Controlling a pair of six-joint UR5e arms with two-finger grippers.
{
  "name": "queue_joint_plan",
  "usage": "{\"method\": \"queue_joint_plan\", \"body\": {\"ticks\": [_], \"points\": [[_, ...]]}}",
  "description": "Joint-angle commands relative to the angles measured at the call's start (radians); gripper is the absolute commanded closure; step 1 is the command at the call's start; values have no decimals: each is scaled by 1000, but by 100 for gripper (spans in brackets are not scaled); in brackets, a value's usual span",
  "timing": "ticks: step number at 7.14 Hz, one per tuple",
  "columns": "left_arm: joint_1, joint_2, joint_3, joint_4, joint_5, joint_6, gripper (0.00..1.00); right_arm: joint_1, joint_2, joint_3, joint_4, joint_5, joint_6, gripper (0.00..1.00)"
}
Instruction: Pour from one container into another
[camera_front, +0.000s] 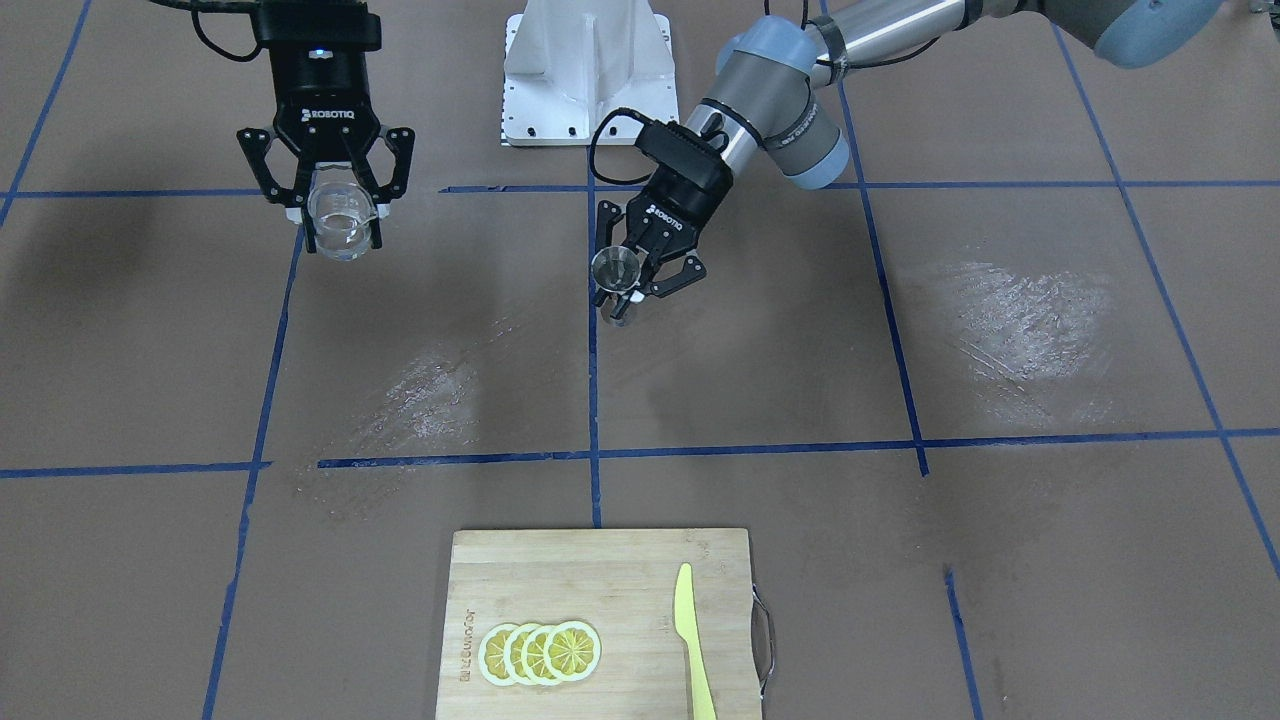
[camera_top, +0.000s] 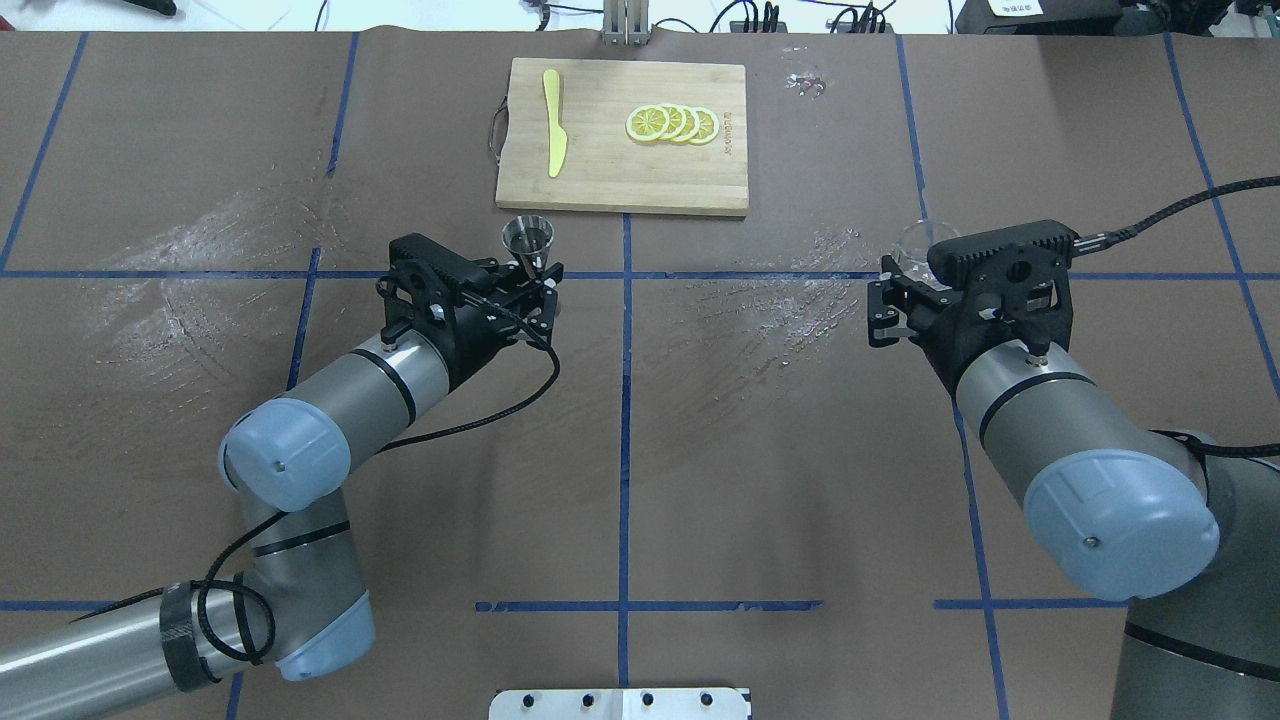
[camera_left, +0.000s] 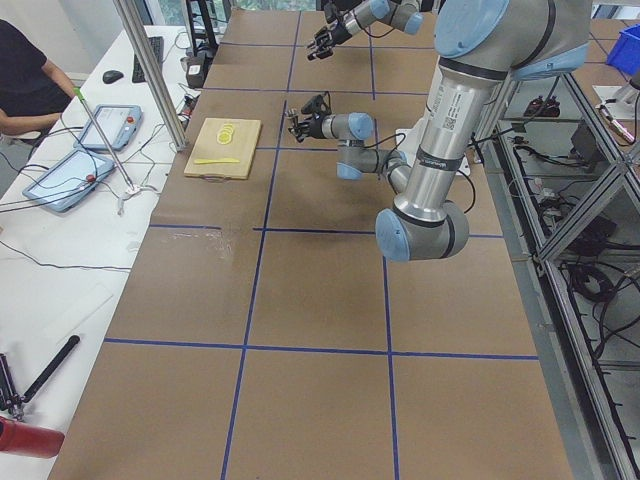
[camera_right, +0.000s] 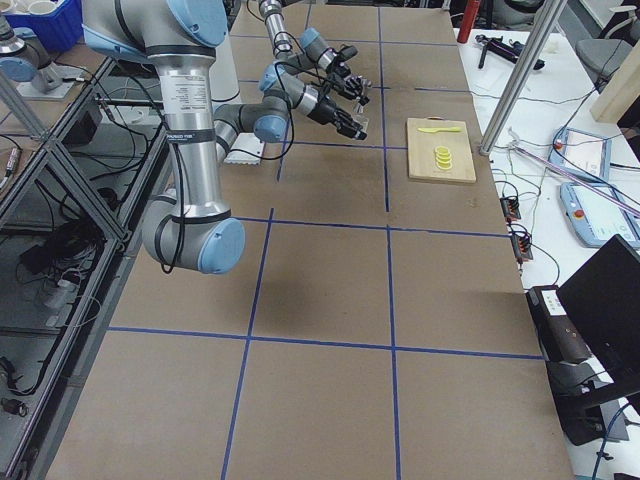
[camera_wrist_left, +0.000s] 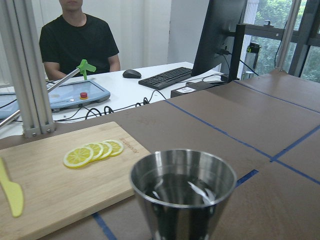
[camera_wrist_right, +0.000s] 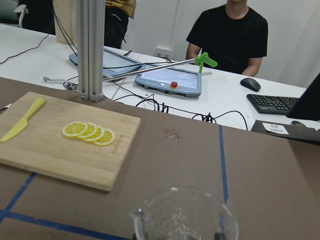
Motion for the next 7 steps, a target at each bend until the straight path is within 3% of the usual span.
{"method": "queue_joint_plan", "body": {"ticks": [1,3,4,5,6,7], "points": [[-47,165,-77,5,4,-50,100,26,-89,2,8,13,186,100],[-70,321,-169,5,81,-53,100,33,-94,2,8,17,278,100],[-67,365,-174,5,156,-153,100,32,-99,0,8,37,322,100],[-67,399,-170,5,169,-283,100,32,-114,-3,11,39,321,100],[-52,444,-157,6,309,-368,100,32,-128,-21,73,42,320,100],[-28,462,-150,22,373,-389,100,32,-177,-76,252,46,320,100]]}}
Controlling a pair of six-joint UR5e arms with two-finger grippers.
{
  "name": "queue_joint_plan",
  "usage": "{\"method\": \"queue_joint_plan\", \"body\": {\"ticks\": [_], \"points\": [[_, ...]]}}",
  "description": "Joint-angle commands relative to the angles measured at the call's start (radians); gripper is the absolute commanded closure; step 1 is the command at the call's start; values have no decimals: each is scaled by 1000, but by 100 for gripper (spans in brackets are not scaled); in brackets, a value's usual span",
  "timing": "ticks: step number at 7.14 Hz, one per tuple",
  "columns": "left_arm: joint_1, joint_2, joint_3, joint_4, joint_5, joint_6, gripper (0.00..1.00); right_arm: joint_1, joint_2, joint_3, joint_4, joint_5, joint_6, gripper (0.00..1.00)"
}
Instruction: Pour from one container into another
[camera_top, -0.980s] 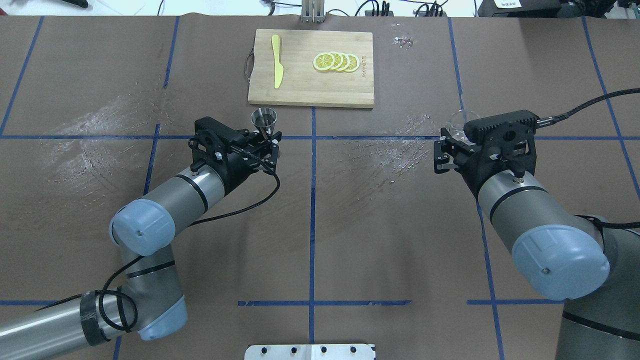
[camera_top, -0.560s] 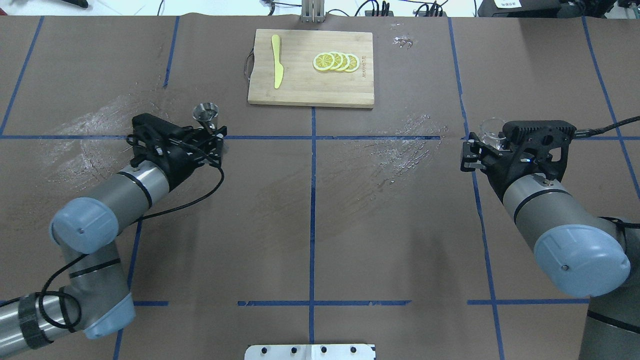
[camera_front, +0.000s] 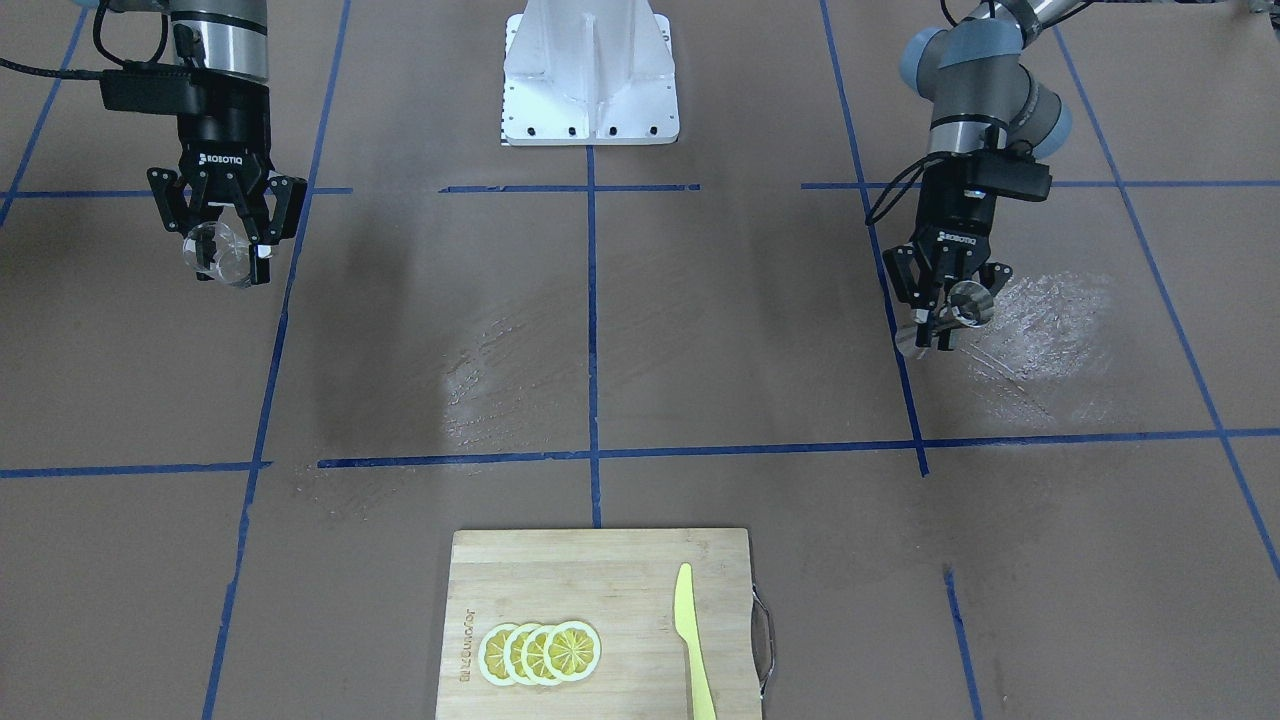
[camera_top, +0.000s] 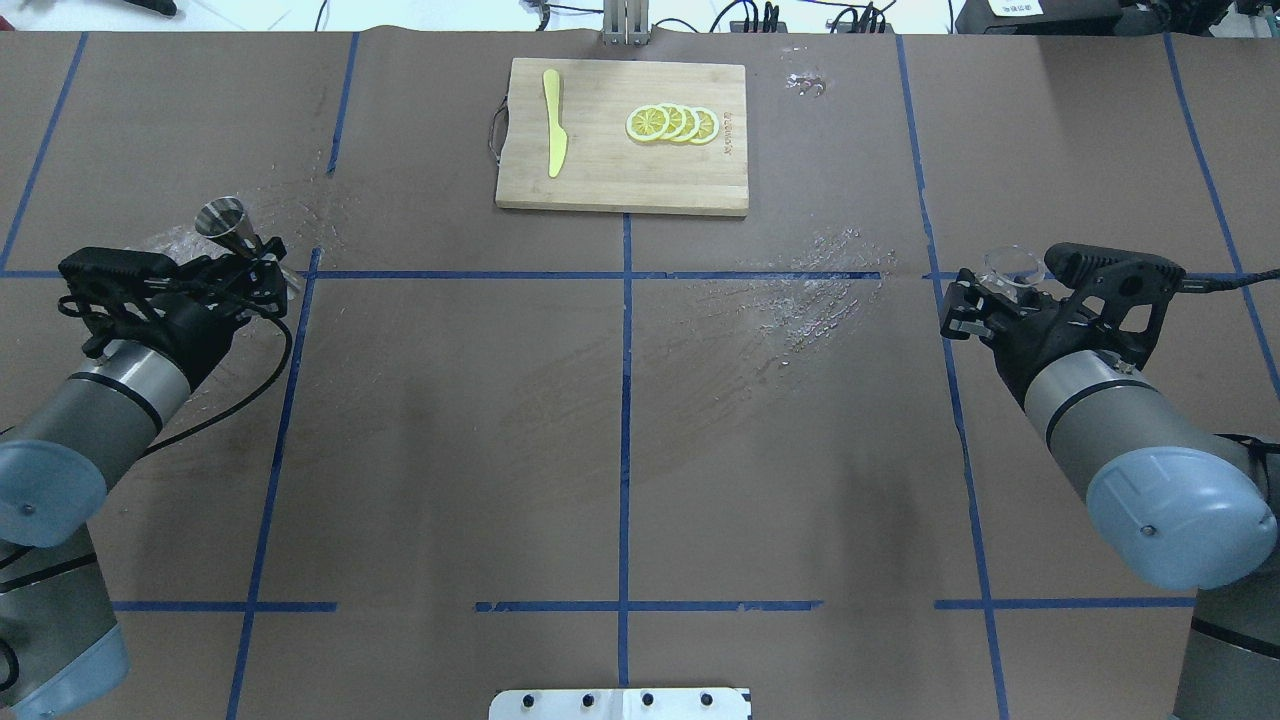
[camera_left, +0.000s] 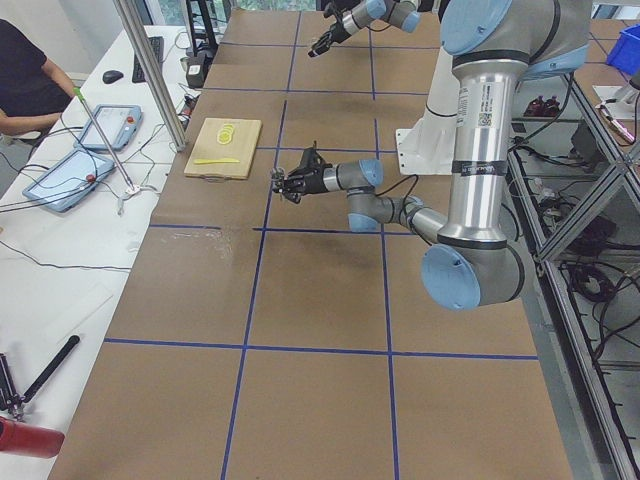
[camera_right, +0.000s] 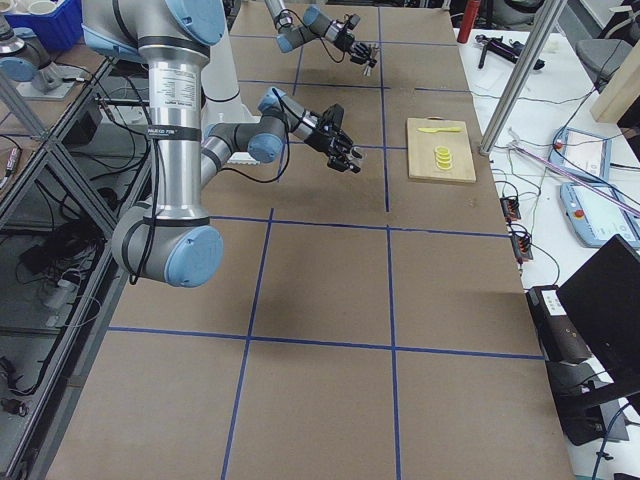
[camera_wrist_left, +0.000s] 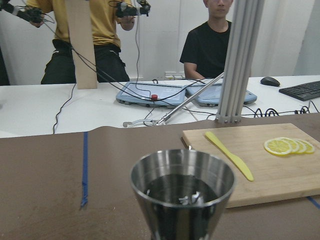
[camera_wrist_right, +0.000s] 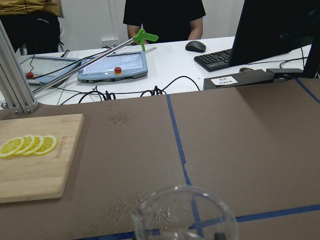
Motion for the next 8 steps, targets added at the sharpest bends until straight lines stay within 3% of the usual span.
{"method": "queue_joint_plan", "body": {"ticks": [1,5,8], "points": [[68,49,44,33,189,-138,100,0,-85,-106,290,14,-5,100],[235,51,156,62,410,-271,100,0,-128,-107,305,4,-12,100],[269,48,159,128,432,-271,100,-17,-178,-111,305,-28,-9,100]]}}
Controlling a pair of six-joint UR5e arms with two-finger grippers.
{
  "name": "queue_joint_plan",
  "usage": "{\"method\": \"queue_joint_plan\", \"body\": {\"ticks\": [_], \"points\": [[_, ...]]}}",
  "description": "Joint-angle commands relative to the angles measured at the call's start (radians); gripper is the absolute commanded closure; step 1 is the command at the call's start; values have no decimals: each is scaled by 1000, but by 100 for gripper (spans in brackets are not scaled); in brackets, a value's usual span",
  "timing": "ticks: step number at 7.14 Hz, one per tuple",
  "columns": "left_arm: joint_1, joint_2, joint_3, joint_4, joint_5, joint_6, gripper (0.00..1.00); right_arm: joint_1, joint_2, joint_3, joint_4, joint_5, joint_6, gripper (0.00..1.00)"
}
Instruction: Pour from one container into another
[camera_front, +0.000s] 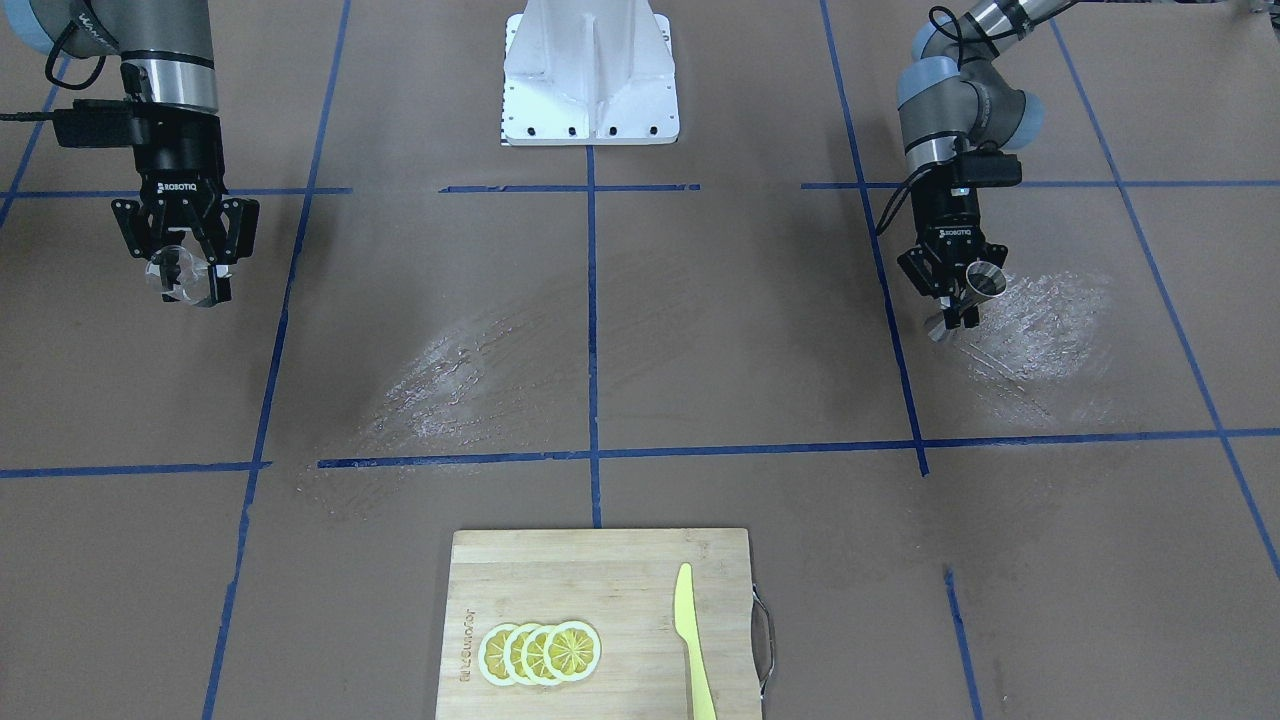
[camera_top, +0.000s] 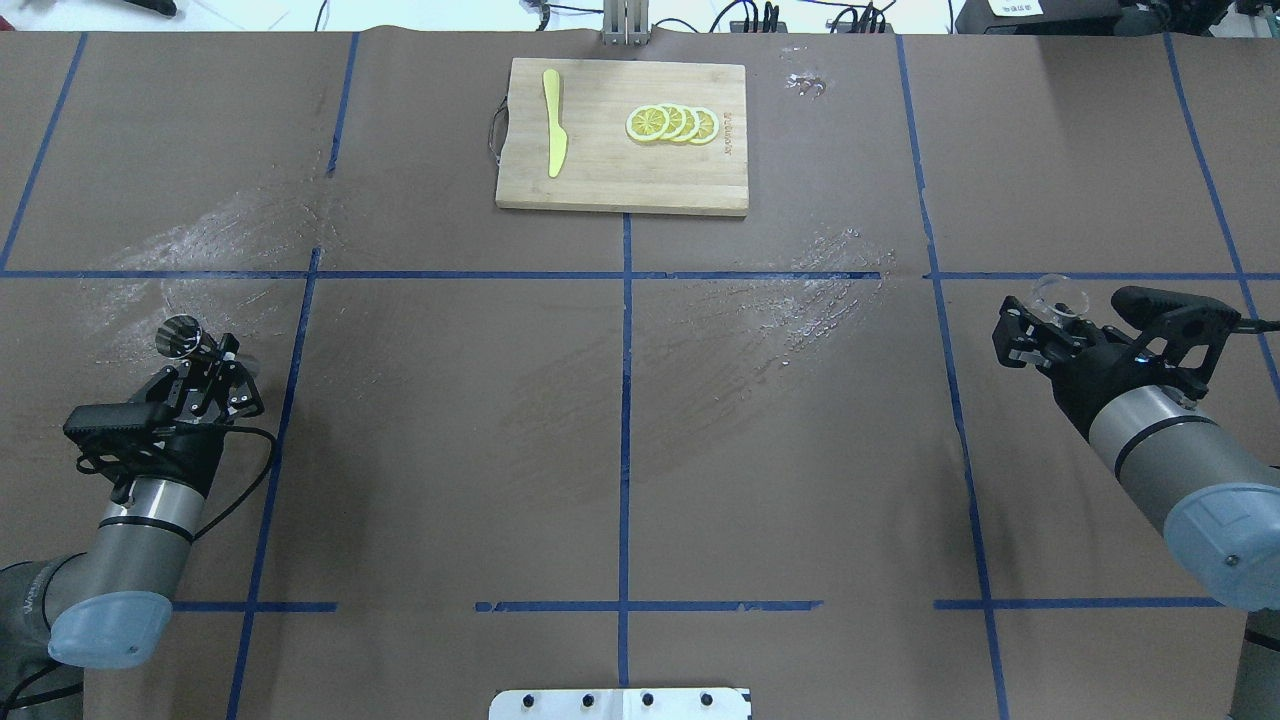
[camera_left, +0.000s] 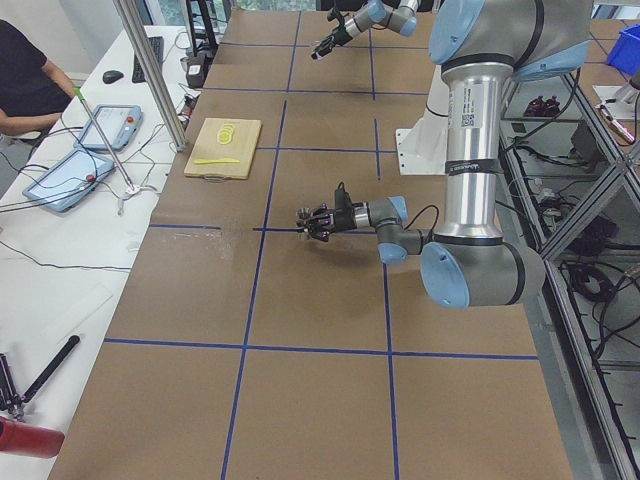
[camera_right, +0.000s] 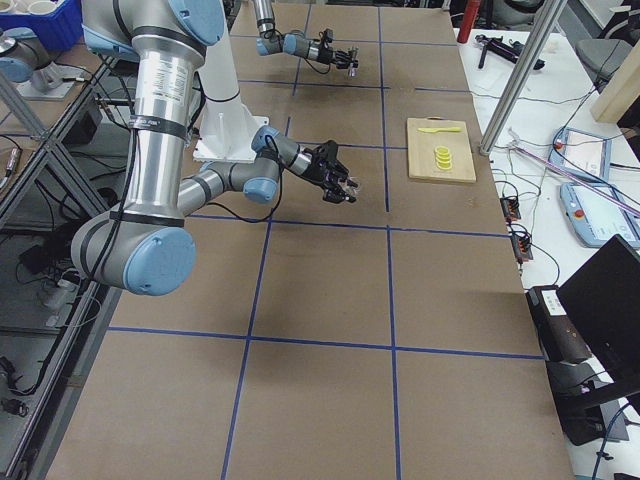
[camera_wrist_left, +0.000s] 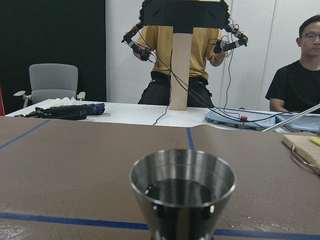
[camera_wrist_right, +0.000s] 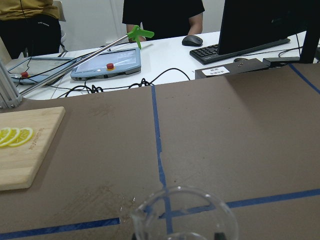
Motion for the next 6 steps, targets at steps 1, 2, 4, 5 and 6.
{"method": "queue_joint_plan", "body": {"ticks": [1,2,4,5,6], "points": [[23,-3,-1,18,4,1,100,-28,-19,-12,0,-31,3,100],[27,-7,-4,18,-1,1,100,-53,-19,-28,-1,-66,5,100],[31,-10,-5,18,-2,3,100,-111,-19,-65,-1,-137,12,100],[32,-10,-5,17,-4,3,100,-121,-19,-66,-1,-148,14,100],[32,-10,-5,17,-4,3,84,-131,-19,-74,-1,-163,14,100]]}}
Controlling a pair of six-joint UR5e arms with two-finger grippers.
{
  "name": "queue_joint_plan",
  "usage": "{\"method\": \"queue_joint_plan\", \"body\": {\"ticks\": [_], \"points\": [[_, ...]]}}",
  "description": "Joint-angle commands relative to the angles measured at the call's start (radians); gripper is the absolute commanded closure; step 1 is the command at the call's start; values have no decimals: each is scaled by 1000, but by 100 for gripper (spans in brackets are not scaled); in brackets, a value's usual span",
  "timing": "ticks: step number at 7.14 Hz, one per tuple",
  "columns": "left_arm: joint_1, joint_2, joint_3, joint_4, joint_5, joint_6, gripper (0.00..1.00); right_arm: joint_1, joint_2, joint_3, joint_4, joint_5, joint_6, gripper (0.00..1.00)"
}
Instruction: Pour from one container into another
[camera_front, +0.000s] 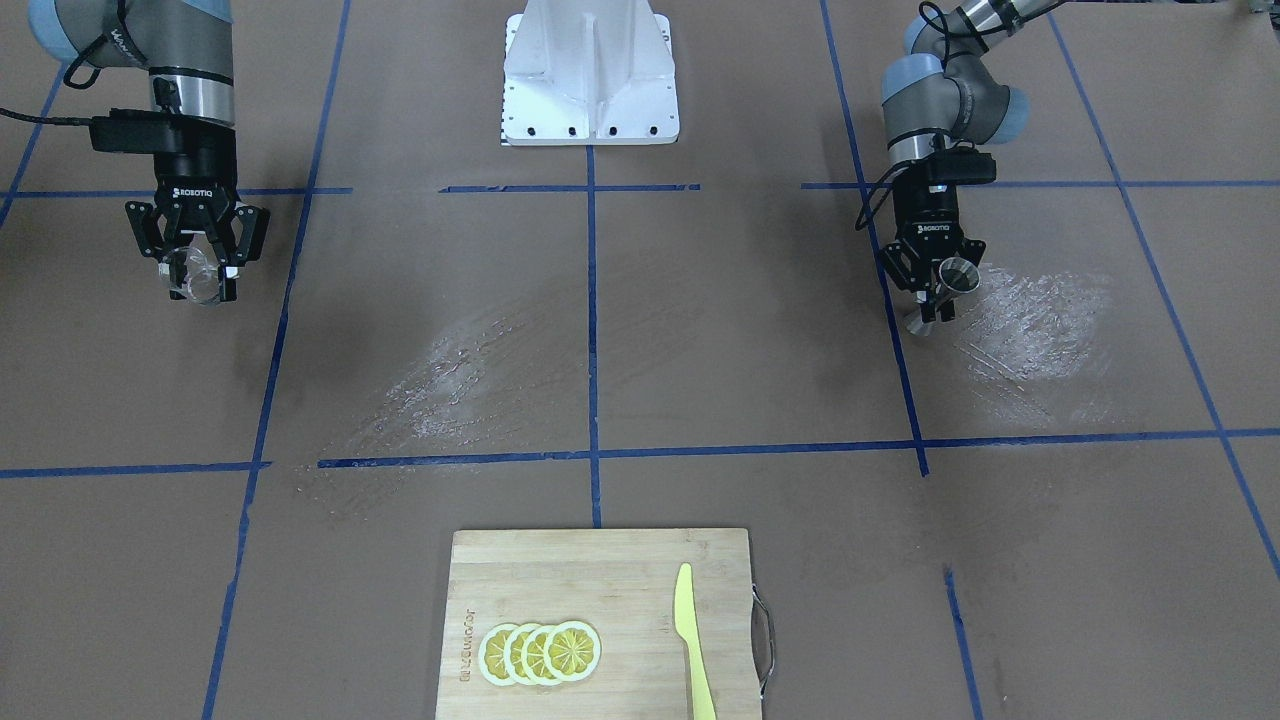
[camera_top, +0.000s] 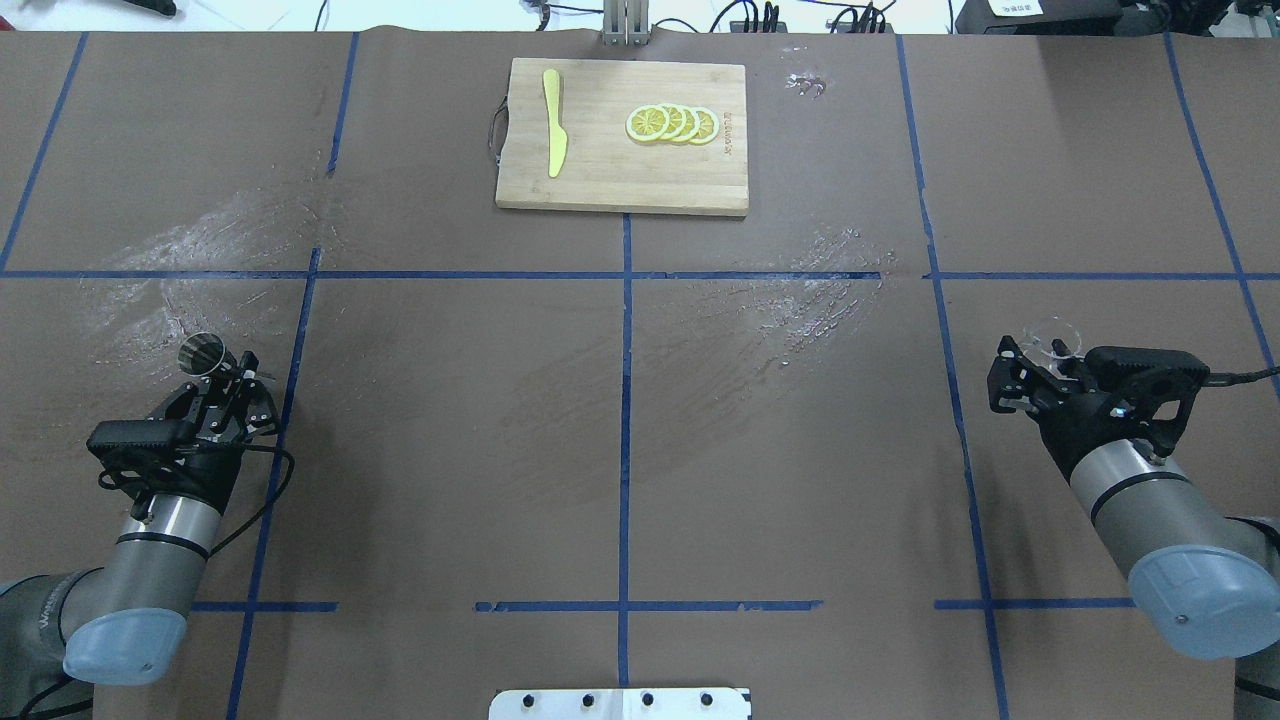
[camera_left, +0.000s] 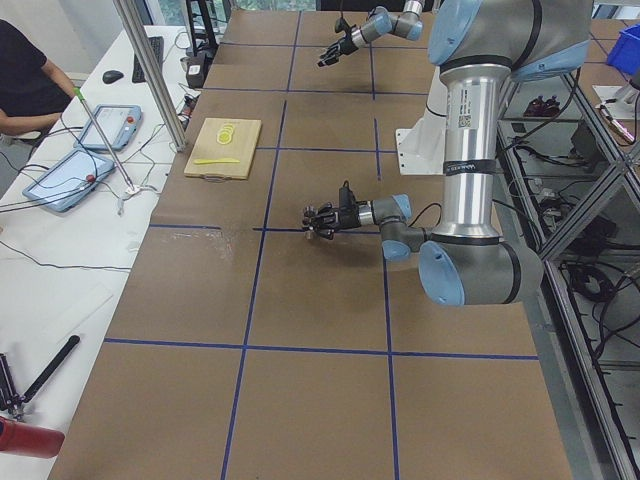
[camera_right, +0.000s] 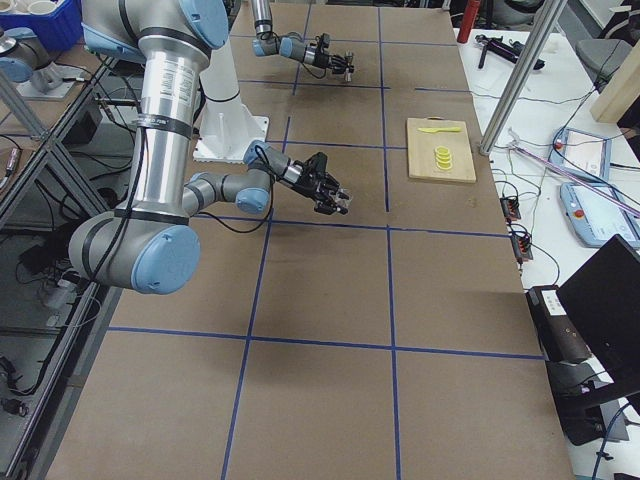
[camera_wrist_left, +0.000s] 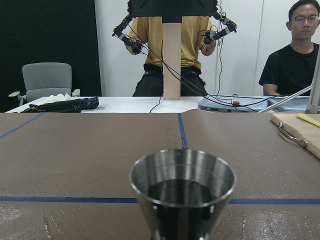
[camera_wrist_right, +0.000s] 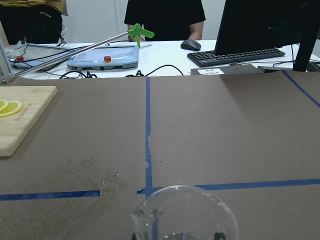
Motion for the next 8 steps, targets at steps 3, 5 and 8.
{"method": "queue_joint_plan", "body": {"ticks": [3,5,8], "points": [[7,0,1,-1,-1,2,79,-22,0,-12,0,-22,1,100],[10,0,1,-1,-1,0,71,-31,0,-27,0,-31,1,100],[15,0,5,-1,-2,3,65,-33,0,-27,0,-31,1,100]]}}
